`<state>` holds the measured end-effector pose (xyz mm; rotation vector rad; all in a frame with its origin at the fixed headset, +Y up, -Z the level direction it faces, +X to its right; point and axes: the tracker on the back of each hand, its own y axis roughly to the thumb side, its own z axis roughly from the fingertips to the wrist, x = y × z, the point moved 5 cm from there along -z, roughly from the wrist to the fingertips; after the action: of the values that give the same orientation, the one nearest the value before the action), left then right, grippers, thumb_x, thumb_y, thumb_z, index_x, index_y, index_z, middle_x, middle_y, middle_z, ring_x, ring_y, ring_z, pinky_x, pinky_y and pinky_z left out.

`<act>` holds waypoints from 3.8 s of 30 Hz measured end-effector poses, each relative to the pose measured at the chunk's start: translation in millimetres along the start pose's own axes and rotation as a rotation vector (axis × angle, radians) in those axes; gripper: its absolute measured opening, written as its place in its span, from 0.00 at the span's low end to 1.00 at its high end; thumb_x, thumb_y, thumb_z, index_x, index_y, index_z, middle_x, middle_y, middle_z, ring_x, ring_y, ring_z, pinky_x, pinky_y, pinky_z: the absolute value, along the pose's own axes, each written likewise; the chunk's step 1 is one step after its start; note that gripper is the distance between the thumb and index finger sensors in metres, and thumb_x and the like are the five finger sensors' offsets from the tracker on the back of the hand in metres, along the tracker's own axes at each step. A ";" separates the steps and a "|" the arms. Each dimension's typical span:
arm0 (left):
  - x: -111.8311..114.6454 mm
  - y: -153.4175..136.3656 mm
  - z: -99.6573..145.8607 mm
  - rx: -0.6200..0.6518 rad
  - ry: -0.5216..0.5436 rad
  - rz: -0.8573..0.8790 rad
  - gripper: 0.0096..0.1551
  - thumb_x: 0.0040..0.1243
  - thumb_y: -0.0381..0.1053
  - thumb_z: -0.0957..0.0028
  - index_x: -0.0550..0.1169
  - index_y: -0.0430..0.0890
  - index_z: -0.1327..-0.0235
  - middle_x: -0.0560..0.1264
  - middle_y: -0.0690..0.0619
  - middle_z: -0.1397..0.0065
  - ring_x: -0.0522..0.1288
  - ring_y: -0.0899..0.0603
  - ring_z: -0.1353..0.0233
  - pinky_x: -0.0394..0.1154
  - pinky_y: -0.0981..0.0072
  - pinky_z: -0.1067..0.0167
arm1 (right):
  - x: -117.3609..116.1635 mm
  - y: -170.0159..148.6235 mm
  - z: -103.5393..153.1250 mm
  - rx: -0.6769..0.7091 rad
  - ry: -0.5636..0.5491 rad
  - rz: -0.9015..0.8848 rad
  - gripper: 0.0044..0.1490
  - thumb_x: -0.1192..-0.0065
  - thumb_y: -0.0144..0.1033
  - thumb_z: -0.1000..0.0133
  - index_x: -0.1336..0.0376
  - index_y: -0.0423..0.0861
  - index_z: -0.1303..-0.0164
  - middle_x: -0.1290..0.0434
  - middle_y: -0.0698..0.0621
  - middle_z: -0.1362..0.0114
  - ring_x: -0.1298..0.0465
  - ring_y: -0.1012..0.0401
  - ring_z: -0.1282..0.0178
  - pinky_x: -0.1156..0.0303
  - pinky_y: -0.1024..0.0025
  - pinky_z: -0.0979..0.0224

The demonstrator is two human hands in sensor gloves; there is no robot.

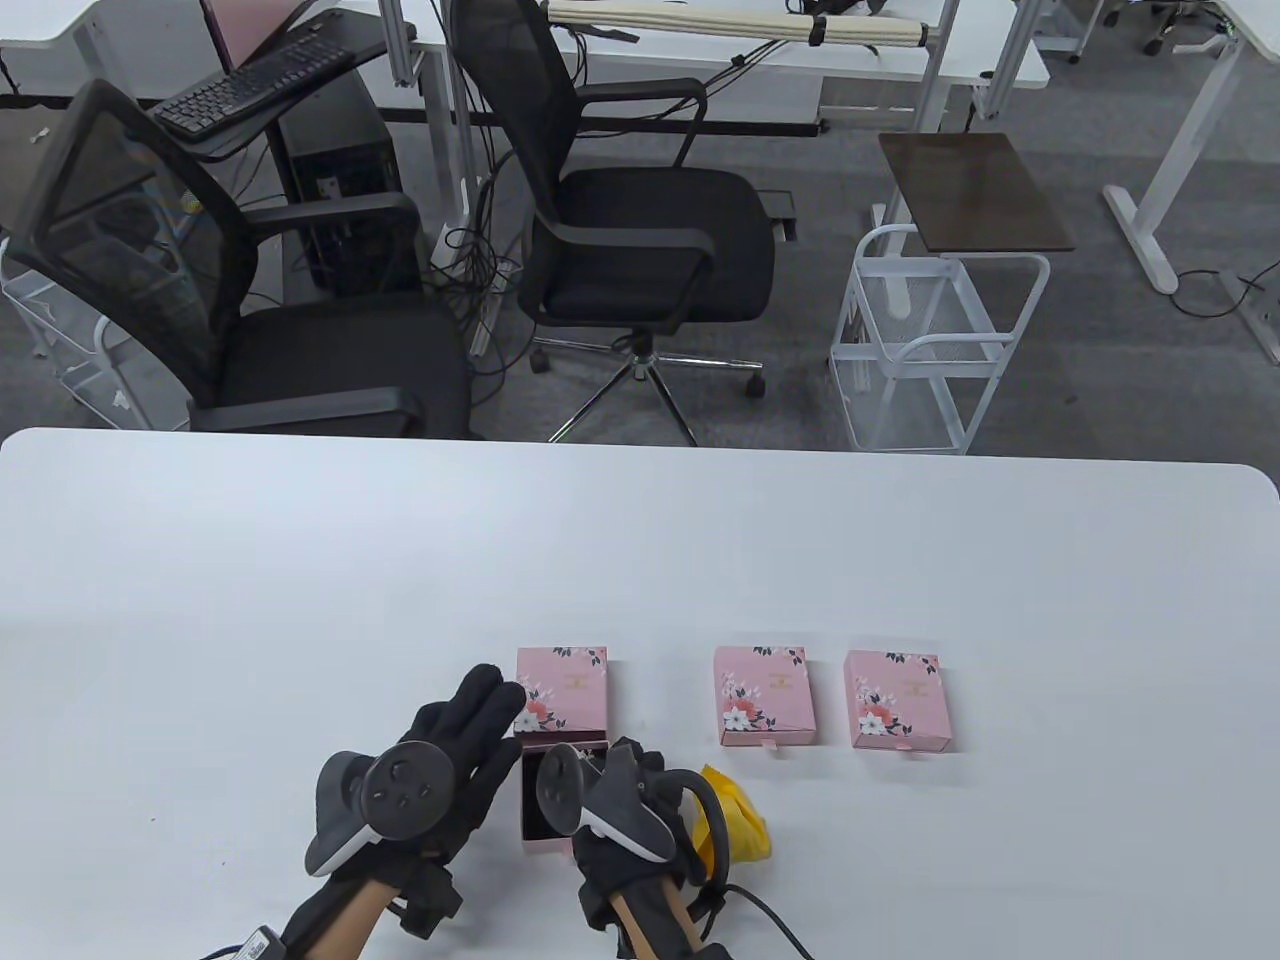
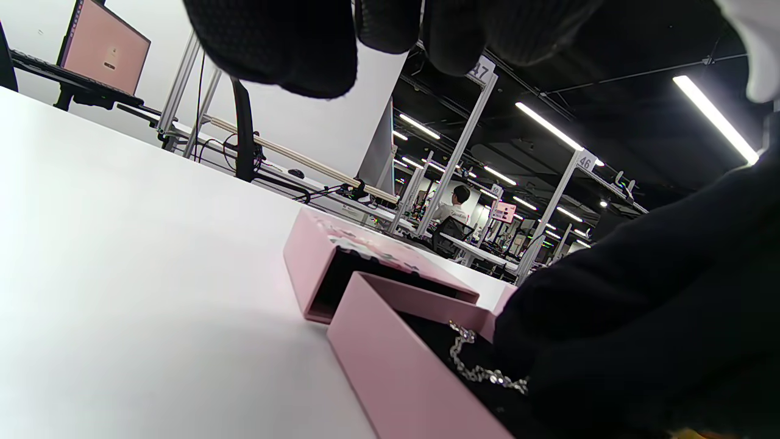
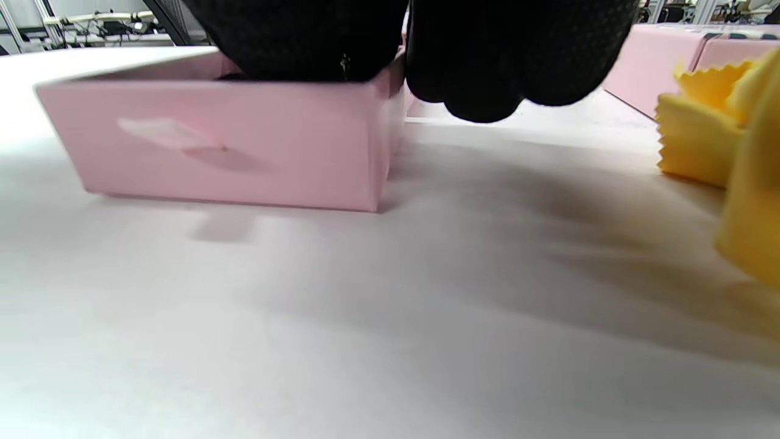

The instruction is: Dust necklace

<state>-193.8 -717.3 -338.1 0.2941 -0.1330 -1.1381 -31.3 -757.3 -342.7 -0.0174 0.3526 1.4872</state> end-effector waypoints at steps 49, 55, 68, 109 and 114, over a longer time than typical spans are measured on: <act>-83.0 51.8 -30.8 0.061 0.203 0.365 0.21 0.72 0.57 0.45 0.86 0.51 0.43 0.91 0.55 0.48 0.87 0.51 0.47 0.84 0.56 0.51 | 166.3 -27.9 55.5 0.297 -0.440 -0.723 0.27 0.43 0.35 0.31 0.41 0.35 0.26 0.31 0.32 0.28 0.25 0.41 0.39 0.27 0.50 0.37; -87.7 44.7 -31.5 0.071 0.068 0.405 0.20 0.68 0.57 0.41 0.85 0.51 0.40 0.89 0.53 0.44 0.86 0.49 0.44 0.83 0.55 0.48 | 166.3 -35.8 50.9 0.272 -0.458 -0.735 0.27 0.43 0.34 0.30 0.41 0.34 0.26 0.31 0.32 0.28 0.25 0.41 0.39 0.27 0.50 0.37; -74.5 39.9 -33.9 0.070 -0.291 0.687 0.21 0.62 0.53 0.36 0.81 0.47 0.33 0.86 0.49 0.40 0.83 0.45 0.41 0.80 0.52 0.46 | 154.7 -47.4 41.0 0.192 -0.491 -0.815 0.27 0.43 0.34 0.31 0.41 0.35 0.26 0.31 0.32 0.27 0.25 0.41 0.39 0.27 0.50 0.37; -97.5 32.7 -21.8 -0.018 0.063 0.926 0.18 0.66 0.58 0.38 0.83 0.57 0.37 0.70 0.43 0.21 0.65 0.34 0.25 0.67 0.41 0.32 | 160.4 9.5 62.3 0.258 -0.619 -0.616 0.30 0.37 0.40 0.32 0.37 0.36 0.25 0.30 0.31 0.27 0.26 0.38 0.37 0.28 0.47 0.35; -97.1 33.8 -22.1 -0.015 0.062 0.953 0.19 0.64 0.56 0.37 0.81 0.55 0.35 0.70 0.44 0.21 0.65 0.34 0.25 0.68 0.42 0.32 | 159.4 10.8 61.8 0.257 -0.640 -0.630 0.21 0.38 0.36 0.32 0.32 0.41 0.32 0.25 0.35 0.33 0.22 0.43 0.42 0.25 0.50 0.38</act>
<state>-199.2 -612.4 -344.8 0.2099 -0.1817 -0.1852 -21.5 -587.7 -320.3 0.5003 0.0022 0.7543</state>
